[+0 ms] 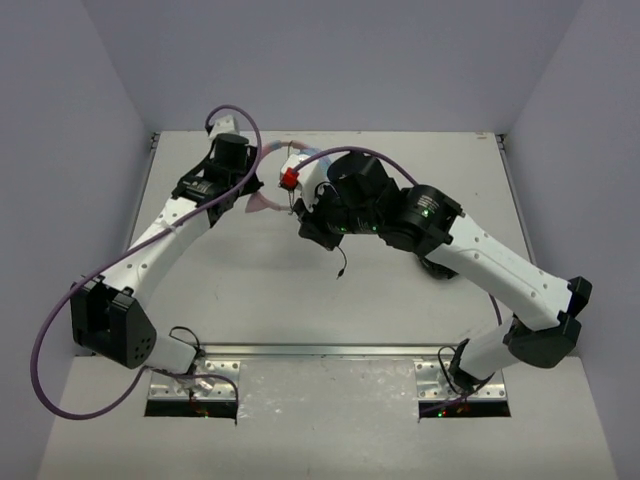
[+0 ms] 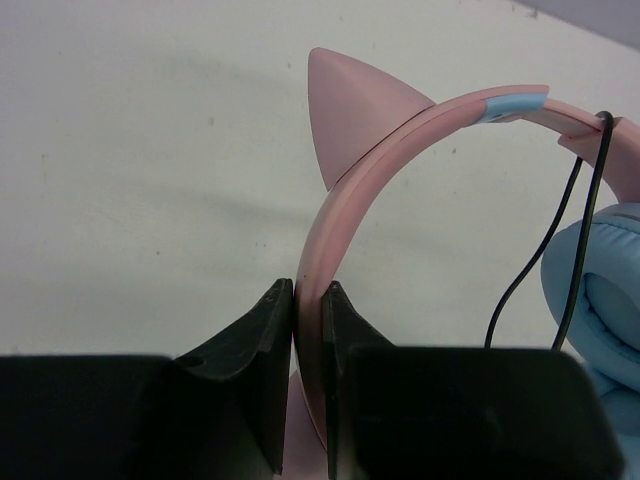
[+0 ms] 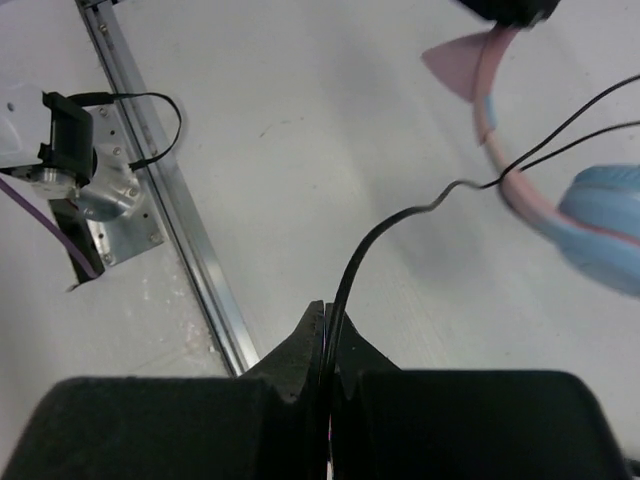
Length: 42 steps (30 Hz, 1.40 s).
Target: Wrap the headphones
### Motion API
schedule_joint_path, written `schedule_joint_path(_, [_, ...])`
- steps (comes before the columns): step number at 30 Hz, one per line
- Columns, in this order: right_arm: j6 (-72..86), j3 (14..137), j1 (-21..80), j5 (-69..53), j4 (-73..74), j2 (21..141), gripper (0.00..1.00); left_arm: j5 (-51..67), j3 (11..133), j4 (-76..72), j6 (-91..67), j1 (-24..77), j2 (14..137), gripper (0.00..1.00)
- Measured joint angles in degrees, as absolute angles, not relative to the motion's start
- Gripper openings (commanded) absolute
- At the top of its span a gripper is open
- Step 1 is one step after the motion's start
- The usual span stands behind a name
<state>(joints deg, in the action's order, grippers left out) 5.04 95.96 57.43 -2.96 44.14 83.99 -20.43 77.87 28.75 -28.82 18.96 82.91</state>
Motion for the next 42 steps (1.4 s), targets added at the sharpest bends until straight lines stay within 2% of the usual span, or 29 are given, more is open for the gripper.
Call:
schedule_joint_path(8, [-2.92, 109.27, 54.52, -1.21, 53.25, 90.21, 0.01, -7.49, 62.65, 23.59, -20.18, 19.09, 76.4, 0.0])
schedule_joint_path(14, [-7.14, 110.06, 48.31, -0.43, 55.35, 91.07, 0.01, 4.27, 58.48, 22.09, -13.28, 21.37, 72.29, 0.0])
schedule_joint_path(23, [-11.84, 102.65, 44.64, 3.33, 53.21, 90.41, 0.01, 11.97, 54.59, 25.08, -8.23, 30.33, 63.07, 0.0])
schedule_joint_path(30, [-13.52, 94.08, 40.99, 5.69, 48.31, 87.99, 0.01, 12.62, 54.43, 27.73, -7.51, 30.33, 56.86, 0.0])
schedule_joint_path(42, [-11.2, 84.95, 34.61, 3.4, 41.32, 81.54, 0.01, 8.97, 59.81, 34.92, -7.2, 30.33, 56.6, 0.0])
